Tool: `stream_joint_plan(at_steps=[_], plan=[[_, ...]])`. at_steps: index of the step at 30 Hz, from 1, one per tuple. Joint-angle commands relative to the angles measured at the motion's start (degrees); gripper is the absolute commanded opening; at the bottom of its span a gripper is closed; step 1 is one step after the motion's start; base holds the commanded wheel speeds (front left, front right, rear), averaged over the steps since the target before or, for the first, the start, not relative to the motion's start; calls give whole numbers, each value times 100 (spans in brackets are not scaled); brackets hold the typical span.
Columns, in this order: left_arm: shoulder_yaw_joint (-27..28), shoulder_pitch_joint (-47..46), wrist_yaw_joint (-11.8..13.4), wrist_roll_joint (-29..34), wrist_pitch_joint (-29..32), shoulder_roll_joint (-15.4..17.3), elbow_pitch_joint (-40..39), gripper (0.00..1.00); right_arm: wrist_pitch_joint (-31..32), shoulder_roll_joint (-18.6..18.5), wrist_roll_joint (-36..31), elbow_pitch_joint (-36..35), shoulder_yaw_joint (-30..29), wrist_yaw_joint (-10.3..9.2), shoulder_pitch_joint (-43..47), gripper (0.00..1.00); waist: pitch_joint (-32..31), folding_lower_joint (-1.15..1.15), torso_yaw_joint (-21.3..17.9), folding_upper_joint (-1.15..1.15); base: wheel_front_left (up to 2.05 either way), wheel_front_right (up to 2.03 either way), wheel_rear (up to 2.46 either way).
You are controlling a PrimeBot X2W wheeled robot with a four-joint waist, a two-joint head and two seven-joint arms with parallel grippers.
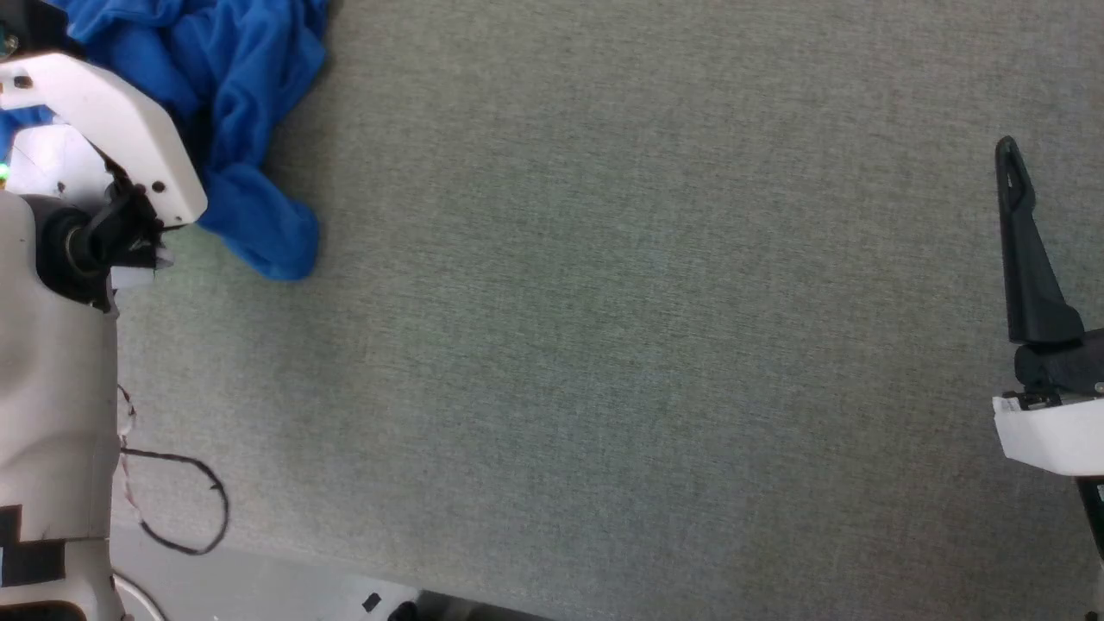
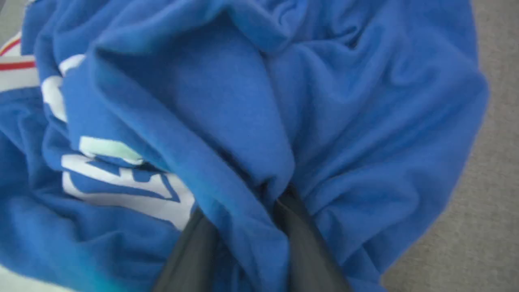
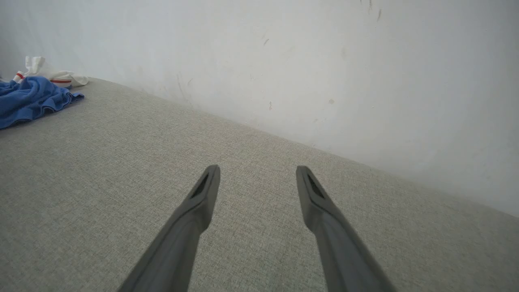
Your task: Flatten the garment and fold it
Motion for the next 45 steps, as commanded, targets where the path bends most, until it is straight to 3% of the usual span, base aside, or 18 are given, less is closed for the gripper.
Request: stream_joint_plan(at_steps=[1,12,24,32,45], plan=[[-51,111,-7,17,-28,-43,102,0,27,17,35,-27,22,-11,-88,100,5,1,-11,0,0,0,0],[11,-320,-87,486,-986,579,-314,0,-345,359,144,449,111,-11,-128,100,-650,1,-56,0,0,0,0],[-237,-1052,-291,664,-1009,810,-993,0,-1000,854,282,1396,-38,-11,140,100,-1938,1,-266,0,0,0,0],[-515,-1621,-234,567,-724,412,-1338,0,-1346,932,557,1931,-208,-11,337,100,-2686,1,-558,0,0,0,0],[-1252,-1580,-94,143,-367,-872,-1995,0,-1570,935,768,2213,-719,-11,569,100,-3087,1,-1304,0,0,0,0]])
